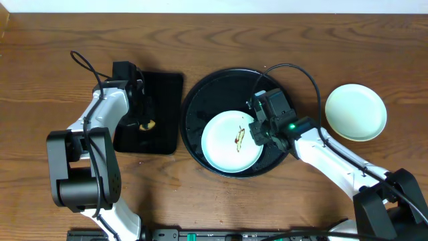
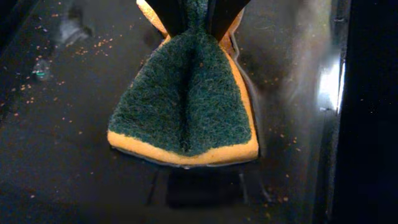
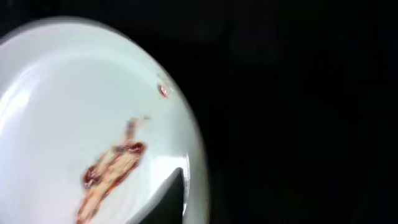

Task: Clean dirty plates on tray and stack at the side
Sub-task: 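Grip the rim of the sauce-smeared plate with the right gripper, then lift the sponge from the black tray with the left gripper toward the plate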

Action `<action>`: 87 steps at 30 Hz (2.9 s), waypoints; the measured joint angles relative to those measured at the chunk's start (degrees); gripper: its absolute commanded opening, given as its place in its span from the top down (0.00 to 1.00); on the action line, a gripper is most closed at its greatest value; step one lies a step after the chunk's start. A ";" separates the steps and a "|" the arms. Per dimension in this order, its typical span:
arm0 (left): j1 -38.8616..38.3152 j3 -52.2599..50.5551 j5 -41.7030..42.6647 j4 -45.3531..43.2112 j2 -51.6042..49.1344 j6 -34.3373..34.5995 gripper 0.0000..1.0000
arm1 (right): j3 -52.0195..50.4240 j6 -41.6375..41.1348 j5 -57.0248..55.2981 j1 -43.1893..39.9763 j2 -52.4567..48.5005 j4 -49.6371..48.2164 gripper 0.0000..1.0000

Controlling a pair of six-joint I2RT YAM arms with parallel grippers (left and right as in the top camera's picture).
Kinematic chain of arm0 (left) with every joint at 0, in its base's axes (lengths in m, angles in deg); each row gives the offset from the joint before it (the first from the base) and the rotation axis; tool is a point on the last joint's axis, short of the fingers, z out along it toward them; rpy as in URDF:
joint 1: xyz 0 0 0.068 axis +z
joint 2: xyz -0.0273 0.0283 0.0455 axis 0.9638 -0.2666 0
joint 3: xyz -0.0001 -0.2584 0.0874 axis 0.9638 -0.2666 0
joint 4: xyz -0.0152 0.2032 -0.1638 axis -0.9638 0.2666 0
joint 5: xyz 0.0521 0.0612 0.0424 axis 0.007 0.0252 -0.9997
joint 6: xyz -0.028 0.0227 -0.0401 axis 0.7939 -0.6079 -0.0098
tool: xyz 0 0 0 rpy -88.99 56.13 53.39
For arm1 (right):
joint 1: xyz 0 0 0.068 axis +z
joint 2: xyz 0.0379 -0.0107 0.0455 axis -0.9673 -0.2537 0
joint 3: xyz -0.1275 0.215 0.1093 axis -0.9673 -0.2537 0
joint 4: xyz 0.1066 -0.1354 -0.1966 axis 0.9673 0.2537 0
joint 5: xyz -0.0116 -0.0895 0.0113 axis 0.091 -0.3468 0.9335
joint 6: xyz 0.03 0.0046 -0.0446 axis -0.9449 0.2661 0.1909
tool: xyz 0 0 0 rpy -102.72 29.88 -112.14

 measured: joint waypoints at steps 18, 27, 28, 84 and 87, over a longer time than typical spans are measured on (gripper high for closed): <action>0.00 -0.02 0.00 0.13 0.00 0.02 0.92 | 0.35 -13.53 8.11 0.04 -0.02 21.07 0.55; 0.00 -0.02 0.00 0.17 0.00 0.02 0.92 | -1.25 -20.57 8.96 0.11 -0.02 17.31 0.61; 0.00 -0.02 0.00 0.17 0.00 0.02 0.92 | -1.79 -21.53 9.01 0.11 -0.02 16.76 0.61; -0.50 -0.76 -0.13 -1.11 0.00 7.23 0.93 | -5.09 -21.14 -3.41 -1.42 -0.02 -0.39 0.98; -0.50 -0.76 1.44 -1.70 0.00 5.79 0.93 | -5.09 -21.07 -3.43 -1.42 -0.02 -0.39 0.98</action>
